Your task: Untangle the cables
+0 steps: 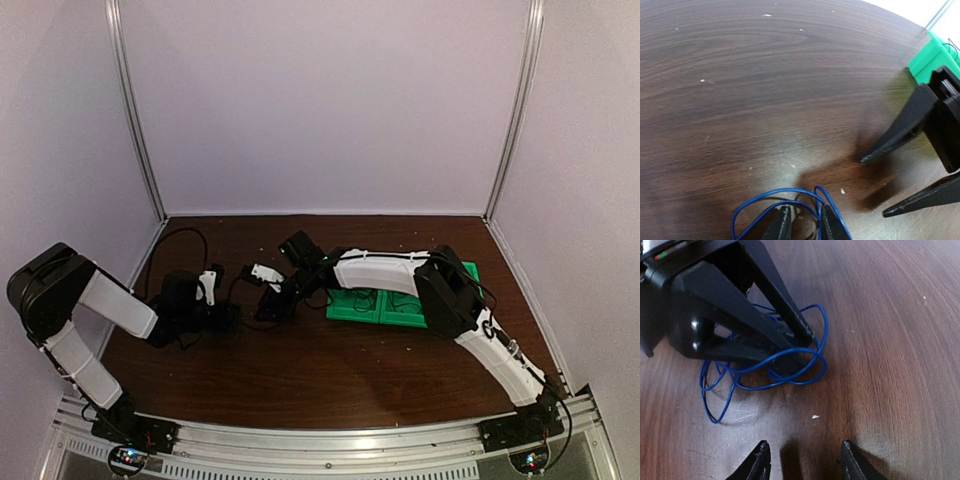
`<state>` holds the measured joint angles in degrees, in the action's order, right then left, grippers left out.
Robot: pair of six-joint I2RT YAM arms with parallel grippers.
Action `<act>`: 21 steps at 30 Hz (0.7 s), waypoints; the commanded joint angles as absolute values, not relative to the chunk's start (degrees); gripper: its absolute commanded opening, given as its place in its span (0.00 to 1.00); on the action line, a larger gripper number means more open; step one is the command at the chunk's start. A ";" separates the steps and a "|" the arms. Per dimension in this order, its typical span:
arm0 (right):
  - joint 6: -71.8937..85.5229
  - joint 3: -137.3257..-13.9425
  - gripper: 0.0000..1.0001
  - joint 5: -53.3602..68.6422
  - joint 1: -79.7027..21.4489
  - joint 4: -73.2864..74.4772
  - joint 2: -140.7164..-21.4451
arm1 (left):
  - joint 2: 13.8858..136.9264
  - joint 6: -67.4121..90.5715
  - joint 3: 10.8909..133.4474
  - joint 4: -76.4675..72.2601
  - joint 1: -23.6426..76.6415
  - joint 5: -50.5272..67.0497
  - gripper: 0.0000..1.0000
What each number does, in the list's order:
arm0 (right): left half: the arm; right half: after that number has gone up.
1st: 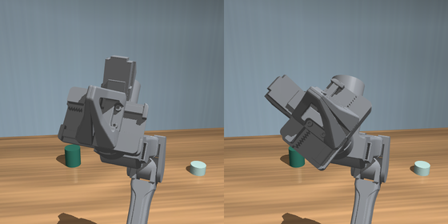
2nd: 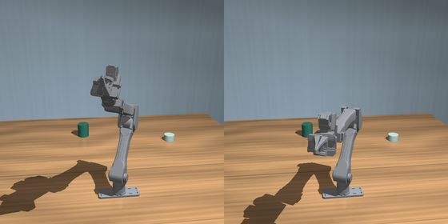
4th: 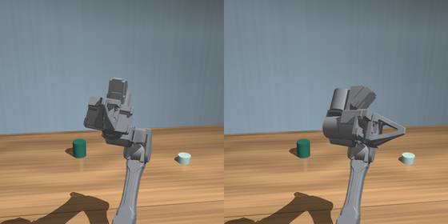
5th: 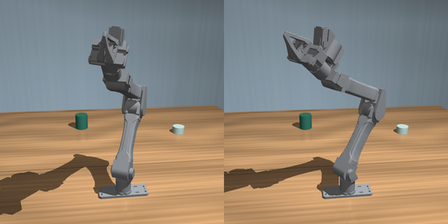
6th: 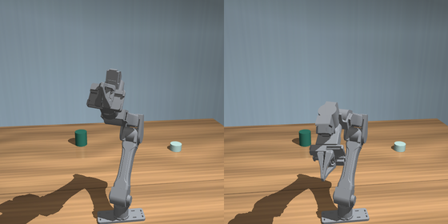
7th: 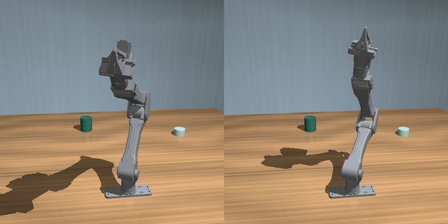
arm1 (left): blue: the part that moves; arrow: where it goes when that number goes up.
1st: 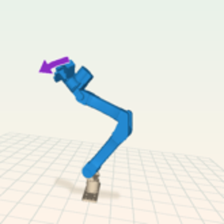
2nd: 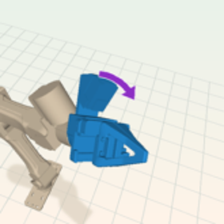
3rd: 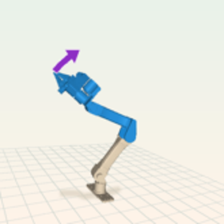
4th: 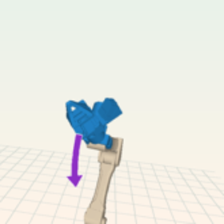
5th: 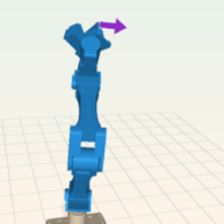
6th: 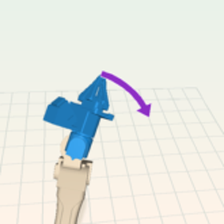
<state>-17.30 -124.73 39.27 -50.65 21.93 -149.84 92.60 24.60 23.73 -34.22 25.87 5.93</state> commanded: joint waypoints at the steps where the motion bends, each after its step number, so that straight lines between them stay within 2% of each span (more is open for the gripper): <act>1: -15.05 -129.72 0.49 41.63 -50.67 18.68 -153.25 | 93.95 23.00 22.97 -40.19 25.58 11.93 0.19; 11: -11.34 -134.54 0.47 45.38 -50.53 13.50 -158.29 | 92.85 23.69 22.08 -40.48 25.58 16.21 0.07; 16: -12.25 -135.44 0.47 48.56 -49.91 13.90 -159.31 | 86.28 26.17 18.60 -40.18 25.58 19.16 0.00; 21: -11.98 -135.43 0.41 55.92 -48.81 13.42 -159.51 | 75.93 27.84 14.83 -33.00 25.58 15.65 0.00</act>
